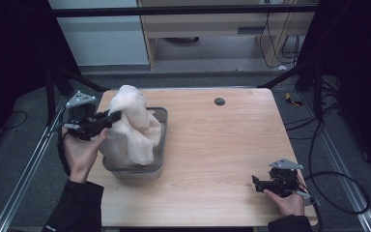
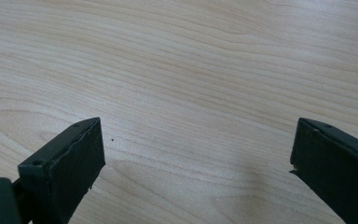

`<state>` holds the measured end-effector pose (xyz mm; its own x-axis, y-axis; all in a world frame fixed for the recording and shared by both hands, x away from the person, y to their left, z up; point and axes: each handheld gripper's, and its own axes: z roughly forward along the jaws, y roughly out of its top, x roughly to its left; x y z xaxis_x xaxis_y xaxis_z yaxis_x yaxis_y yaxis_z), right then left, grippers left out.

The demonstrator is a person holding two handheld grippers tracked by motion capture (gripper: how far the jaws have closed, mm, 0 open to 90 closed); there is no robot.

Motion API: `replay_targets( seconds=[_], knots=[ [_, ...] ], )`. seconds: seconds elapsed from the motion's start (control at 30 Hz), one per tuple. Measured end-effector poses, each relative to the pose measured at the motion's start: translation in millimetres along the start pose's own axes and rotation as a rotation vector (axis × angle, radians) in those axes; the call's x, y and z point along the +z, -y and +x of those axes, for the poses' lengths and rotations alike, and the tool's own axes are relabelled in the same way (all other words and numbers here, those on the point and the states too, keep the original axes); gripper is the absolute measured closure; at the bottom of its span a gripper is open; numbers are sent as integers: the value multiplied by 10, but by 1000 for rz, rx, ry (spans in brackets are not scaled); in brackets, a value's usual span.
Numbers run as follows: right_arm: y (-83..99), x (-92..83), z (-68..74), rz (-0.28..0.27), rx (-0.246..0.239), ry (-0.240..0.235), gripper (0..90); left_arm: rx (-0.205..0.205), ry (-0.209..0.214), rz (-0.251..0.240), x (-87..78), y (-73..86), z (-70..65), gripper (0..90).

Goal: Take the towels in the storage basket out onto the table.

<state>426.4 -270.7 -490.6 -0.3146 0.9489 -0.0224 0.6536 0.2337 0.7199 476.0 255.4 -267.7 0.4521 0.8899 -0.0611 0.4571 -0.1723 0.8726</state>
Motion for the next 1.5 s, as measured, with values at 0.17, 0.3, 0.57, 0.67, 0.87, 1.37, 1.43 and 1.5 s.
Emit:
replay_targets(
  seconds=[0.17, 0.3, 0.57, 0.67, 0.87, 1.37, 1.43, 1.5],
  knots=[
    [1, 3, -5, -1, -8, 3, 30, 0, -4, -21, -66, -61, -5, 767],
    [0, 3, -3, 1, -2, 2, 30, -5, 2, -34, -116, -114, -5, 768],
    [0, 0, -3, 1, -2, 3, 30, 14, 5, -50, -250, -253, -59, 767],
    [-1, -4, -7, -1, -5, 6, 30, 27, 15, -53, -315, -303, -87, 767],
    [-1, -4, -10, -3, -7, 10, 30, 42, 35, -59, -422, -365, -138, 767],
    [-2, -12, -15, -4, -6, 14, 30, 89, 113, -63, -588, -509, -316, 767],
    [-2, -17, -12, -4, -2, 13, 29, 88, 118, -64, -593, -519, -326, 767],
    [-2, -19, -14, -5, -3, 14, 29, 95, 122, -64, -601, -540, -352, 767]
  ],
)
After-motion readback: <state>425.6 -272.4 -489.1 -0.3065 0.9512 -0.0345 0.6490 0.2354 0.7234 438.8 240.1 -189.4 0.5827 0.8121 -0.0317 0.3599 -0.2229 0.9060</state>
